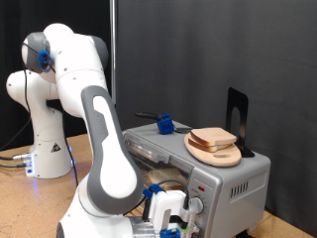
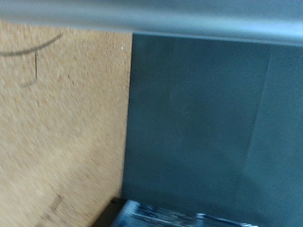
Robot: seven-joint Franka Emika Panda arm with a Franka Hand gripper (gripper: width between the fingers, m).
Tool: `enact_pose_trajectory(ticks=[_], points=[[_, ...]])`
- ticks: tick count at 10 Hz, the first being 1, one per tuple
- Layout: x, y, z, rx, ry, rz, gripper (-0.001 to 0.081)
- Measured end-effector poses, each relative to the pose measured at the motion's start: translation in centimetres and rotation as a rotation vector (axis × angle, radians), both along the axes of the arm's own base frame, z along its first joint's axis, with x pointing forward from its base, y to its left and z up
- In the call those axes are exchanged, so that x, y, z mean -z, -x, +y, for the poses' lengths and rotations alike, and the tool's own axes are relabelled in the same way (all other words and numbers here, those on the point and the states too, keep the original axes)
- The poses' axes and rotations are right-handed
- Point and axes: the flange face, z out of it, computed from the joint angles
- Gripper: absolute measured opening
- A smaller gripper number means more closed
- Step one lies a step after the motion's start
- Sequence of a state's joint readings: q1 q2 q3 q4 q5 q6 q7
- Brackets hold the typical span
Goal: Make a piece of toast with the oven
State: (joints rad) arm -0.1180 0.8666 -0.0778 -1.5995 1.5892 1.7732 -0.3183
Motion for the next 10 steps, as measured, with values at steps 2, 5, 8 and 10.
enact_pose_trajectory(ticks=[2, 5, 8, 10], points=[[-0.3, -0.2, 0.4, -0.011, 0.003, -0.233, 0.0000], [-0.1, 0.0, 0.1, -0.002, -0.018, -0.162, 0.0000], [-0.4, 0.0, 0.1, -0.002, -0.016, -0.128, 0.0000], [-0.5, 0.0, -0.8, 0.013, -0.022, -0.134, 0.0000]])
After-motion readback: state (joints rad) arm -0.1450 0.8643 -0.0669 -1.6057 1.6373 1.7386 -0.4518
